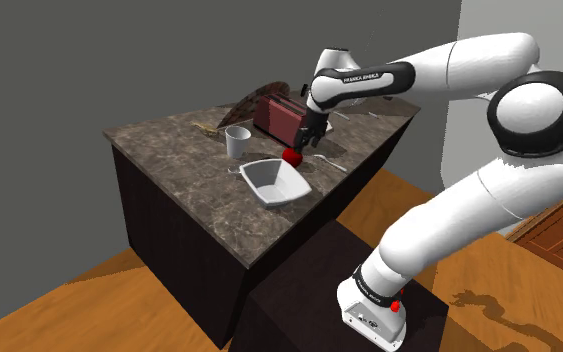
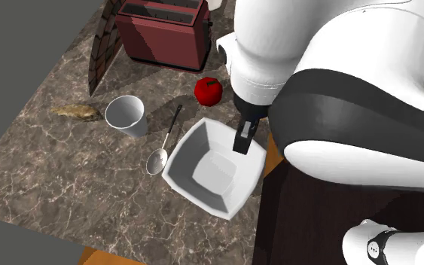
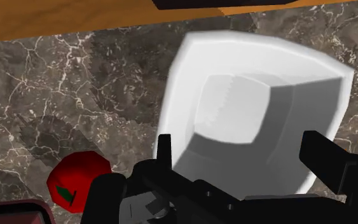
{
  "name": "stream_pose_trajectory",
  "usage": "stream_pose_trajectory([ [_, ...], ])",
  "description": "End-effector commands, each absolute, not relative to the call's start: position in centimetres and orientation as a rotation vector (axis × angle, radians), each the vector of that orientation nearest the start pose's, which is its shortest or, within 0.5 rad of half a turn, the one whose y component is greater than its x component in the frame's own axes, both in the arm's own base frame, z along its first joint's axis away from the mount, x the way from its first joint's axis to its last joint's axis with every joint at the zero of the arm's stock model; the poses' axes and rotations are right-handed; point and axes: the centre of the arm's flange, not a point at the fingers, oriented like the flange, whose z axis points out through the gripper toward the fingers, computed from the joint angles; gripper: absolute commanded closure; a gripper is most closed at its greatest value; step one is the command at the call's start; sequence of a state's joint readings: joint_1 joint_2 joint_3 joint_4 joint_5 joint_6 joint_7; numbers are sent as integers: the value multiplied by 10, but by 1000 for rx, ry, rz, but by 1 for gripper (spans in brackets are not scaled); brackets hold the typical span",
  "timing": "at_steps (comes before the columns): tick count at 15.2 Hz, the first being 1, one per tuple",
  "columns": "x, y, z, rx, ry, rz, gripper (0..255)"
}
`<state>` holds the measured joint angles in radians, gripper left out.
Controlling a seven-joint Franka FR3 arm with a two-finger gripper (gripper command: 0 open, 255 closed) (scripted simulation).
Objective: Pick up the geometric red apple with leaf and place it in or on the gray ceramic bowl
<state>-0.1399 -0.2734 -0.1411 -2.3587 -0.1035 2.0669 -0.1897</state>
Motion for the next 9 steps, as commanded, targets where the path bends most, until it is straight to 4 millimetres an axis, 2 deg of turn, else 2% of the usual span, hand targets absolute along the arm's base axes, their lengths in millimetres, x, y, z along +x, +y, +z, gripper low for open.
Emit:
stream_pose_trajectory([
  [1,451,-151,420,-3196,46,44,0],
  [9,510,-220,376,-3227,15,21,0],
])
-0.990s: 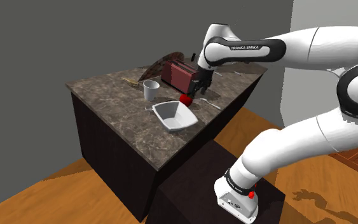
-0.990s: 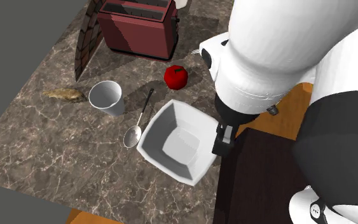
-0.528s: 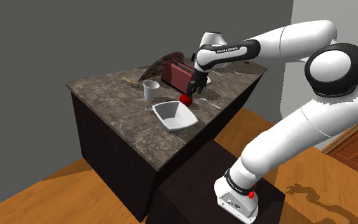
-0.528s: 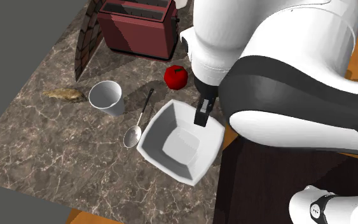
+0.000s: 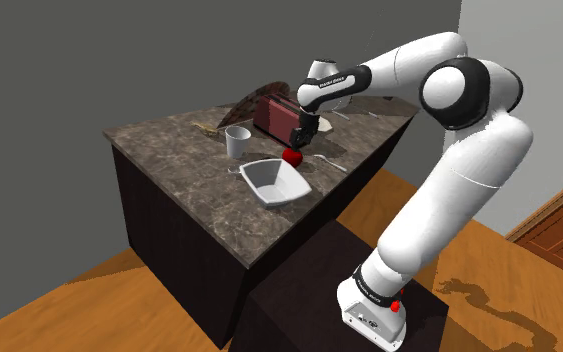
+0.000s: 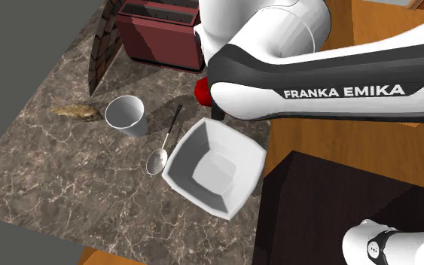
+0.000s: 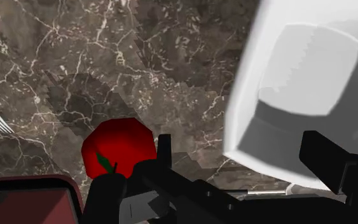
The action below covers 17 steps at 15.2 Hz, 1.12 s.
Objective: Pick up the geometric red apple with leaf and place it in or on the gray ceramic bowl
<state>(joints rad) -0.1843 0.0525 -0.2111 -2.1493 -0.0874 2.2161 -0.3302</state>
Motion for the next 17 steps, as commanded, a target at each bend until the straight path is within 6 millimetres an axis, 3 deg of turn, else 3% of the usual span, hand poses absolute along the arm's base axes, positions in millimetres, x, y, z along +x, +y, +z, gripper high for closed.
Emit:
stream_pose_trajectory([
  [1,518,-228,370,-3231,11,18,0],
  [12,602,-324,315,-3273,-34,-14,0],
  [17,604,-328,293,-3274,-35,-15,0],
])
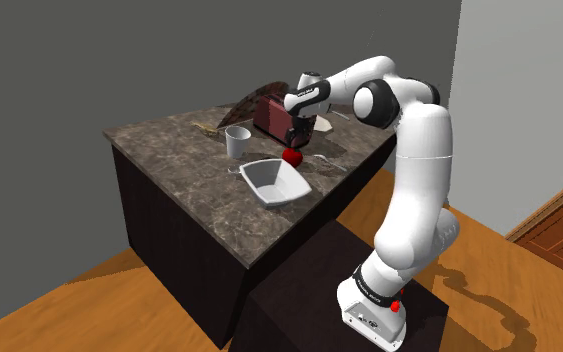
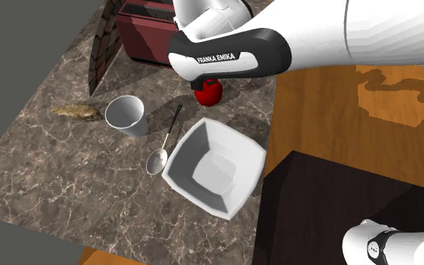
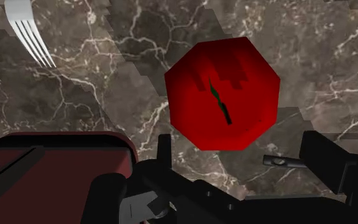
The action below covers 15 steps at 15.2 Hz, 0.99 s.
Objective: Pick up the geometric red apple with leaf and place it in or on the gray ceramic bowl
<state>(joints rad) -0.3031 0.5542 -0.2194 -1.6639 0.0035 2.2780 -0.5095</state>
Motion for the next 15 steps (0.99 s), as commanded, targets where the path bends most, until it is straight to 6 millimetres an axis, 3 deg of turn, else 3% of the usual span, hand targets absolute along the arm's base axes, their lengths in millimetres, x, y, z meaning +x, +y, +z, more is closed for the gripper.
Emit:
stream_pose_trajectory([
  [1,604,-329,288,-3274,-35,-15,0],
  [3,604,-331,274,-3274,-35,-15,0],
  [11,604,-331,274,-3274,-35,-14,0],
  [12,604,-331,274,-3274,-35,-14,255],
  [15,604,-331,274,-3274,-35,-14,255],
])
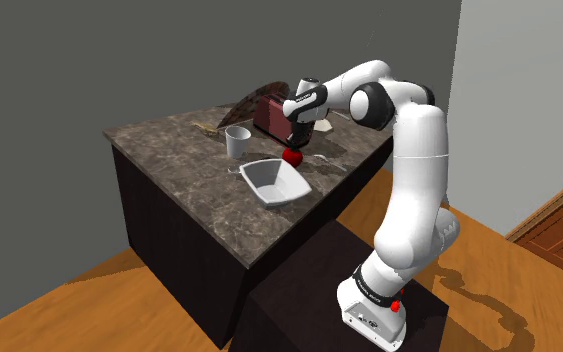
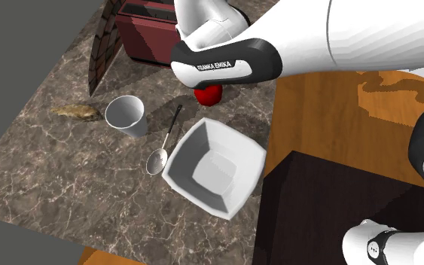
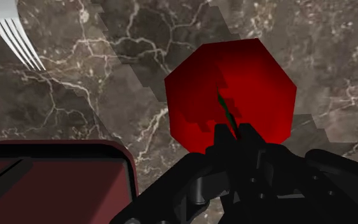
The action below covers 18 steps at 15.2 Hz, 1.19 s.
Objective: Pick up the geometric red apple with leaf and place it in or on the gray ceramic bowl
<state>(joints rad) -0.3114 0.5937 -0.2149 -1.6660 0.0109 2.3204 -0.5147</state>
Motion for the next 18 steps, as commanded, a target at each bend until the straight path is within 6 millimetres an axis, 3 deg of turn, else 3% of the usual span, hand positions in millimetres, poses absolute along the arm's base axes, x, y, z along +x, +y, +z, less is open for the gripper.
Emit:
stream_pose_trajectory([
  [1,604,-331,274,-3274,-35,-14,255],
  [6,604,-331,274,-3274,-35,-15,255],
  [18,604,-331,338,-3274,-35,-15,255],
])
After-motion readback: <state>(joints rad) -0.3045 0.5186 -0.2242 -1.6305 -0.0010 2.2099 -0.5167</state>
